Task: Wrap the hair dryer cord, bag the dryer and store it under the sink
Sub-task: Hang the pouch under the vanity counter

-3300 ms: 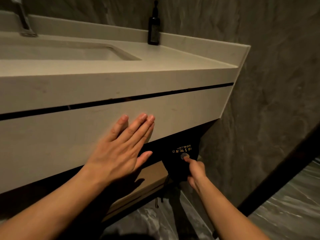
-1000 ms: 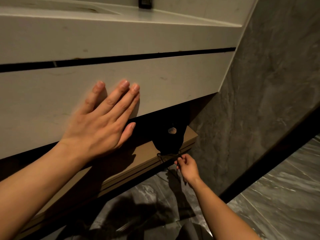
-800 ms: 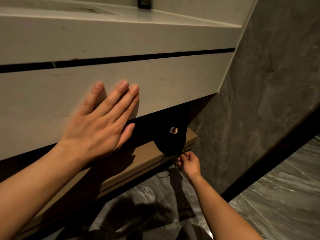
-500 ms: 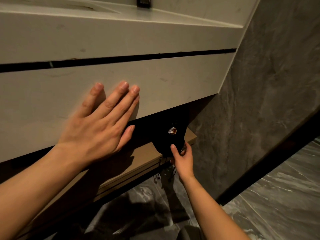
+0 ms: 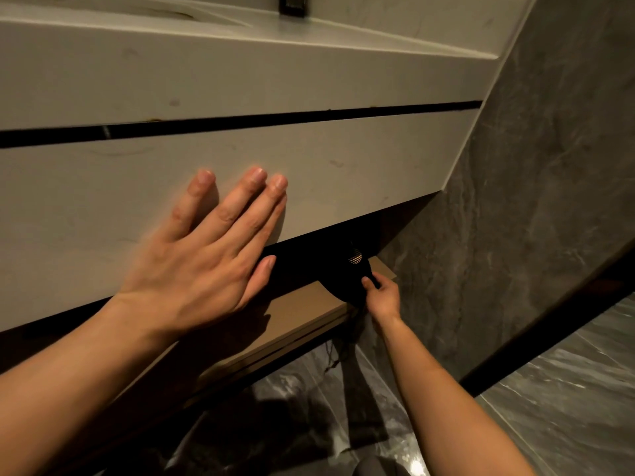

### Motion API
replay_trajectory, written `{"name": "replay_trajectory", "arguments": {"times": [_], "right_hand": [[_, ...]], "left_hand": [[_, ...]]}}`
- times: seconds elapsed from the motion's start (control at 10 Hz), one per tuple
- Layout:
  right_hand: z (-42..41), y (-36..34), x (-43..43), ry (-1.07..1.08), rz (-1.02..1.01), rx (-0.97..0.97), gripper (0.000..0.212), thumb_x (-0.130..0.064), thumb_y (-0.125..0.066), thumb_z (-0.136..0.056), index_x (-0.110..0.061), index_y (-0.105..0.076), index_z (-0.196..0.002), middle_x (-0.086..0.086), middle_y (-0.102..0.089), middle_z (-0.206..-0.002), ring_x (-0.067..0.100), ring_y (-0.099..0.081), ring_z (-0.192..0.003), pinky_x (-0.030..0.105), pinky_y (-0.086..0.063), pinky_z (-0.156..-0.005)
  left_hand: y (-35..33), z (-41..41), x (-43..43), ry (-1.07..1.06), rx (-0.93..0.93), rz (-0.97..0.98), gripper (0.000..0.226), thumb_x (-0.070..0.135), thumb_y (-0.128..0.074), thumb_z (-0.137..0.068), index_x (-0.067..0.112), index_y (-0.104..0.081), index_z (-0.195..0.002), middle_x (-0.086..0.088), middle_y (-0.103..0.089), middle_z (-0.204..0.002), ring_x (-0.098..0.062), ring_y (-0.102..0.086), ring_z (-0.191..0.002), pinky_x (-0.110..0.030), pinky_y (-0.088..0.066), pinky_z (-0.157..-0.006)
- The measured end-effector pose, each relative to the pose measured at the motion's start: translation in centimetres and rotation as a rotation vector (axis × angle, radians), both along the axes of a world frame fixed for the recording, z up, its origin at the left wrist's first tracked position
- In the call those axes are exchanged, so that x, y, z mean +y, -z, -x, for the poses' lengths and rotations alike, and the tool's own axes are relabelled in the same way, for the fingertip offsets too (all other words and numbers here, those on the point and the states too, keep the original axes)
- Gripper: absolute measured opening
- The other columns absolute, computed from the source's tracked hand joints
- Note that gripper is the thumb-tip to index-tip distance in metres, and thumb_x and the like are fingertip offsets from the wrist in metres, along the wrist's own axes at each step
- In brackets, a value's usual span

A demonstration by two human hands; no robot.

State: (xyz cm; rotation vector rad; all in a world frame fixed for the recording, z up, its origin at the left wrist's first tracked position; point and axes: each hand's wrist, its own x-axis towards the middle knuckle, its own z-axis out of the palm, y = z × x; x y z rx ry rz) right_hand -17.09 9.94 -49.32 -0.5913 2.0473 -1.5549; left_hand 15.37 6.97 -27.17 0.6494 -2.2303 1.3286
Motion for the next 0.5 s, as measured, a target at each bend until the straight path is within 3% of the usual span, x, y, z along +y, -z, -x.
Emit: {"name": "replay_trajectory", "arguments": {"times": [0.1, 0.2, 0.3, 0.4, 0.5], "right_hand": [[0.3, 0.0, 0.0, 0.016, 0.0, 0.005, 0.036, -0.009, -0.056, -0.101, -0.001, -0.059, -0.136, 0.014, -0.068, -0.124, 0.028, -0.063, -0.119, 0.031, -0.05, -0.095], [-0.1, 0.1, 0.5, 0.023, -0.001, 0.056, 0.041, -0.022, -0.059, -0.1, -0.009, -0.058, -0.139, 0.009, -0.063, -0.132, 0.025, -0.06, -0.123, 0.037, -0.049, -0.105], [-1.1, -0.1, 2.2, 0.014, -0.064, 0.15, 0.057, -0.037, -0.056, -0.1, -0.014, -0.045, -0.151, 0.004, -0.045, -0.146, 0.019, -0.046, -0.135, 0.035, -0.035, -0.117], [-2.8, -1.6, 5.4, 0.004, -0.19, 0.273, 0.06, -0.039, -0.05, -0.102, -0.017, -0.036, -0.156, 0.005, -0.032, -0.161, 0.026, -0.042, -0.142, 0.03, -0.033, -0.112], [-4.8, -4.5, 10.2, -0.015, -0.395, 0.443, 0.063, -0.048, -0.048, -0.098, -0.027, -0.033, -0.156, 0.002, -0.029, -0.163, 0.031, -0.049, -0.136, 0.039, -0.041, -0.109]], "left_hand": [[0.1, 0.0, 0.0, 0.012, 0.01, -0.009, 0.073, 0.043, -0.038, -0.102, 0.0, -0.023, -0.158, -0.015, -0.023, -0.167, -0.03, -0.024, -0.154, -0.055, -0.023, -0.119], [0.1, 0.0, -0.1, 0.02, 0.015, -0.022, 0.073, 0.042, -0.038, -0.102, -0.001, -0.024, -0.158, -0.015, -0.023, -0.167, -0.03, -0.024, -0.154, -0.056, -0.022, -0.119], [0.3, -0.2, -0.2, 0.051, 0.022, -0.022, 0.072, 0.042, -0.041, -0.101, -0.001, -0.027, -0.157, -0.015, -0.027, -0.166, -0.03, -0.027, -0.153, -0.055, -0.025, -0.117], [0.0, -0.2, 0.1, 0.063, 0.026, -0.093, 0.071, 0.04, -0.045, -0.099, 0.001, -0.031, -0.157, -0.013, -0.032, -0.165, -0.027, -0.031, -0.151, -0.054, -0.027, -0.118], [-1.2, -0.5, 1.3, 0.033, -0.003, -0.349, 0.071, 0.037, -0.043, -0.099, 0.007, -0.023, -0.16, -0.006, -0.023, -0.169, -0.022, -0.023, -0.155, -0.047, -0.011, -0.125]]}}
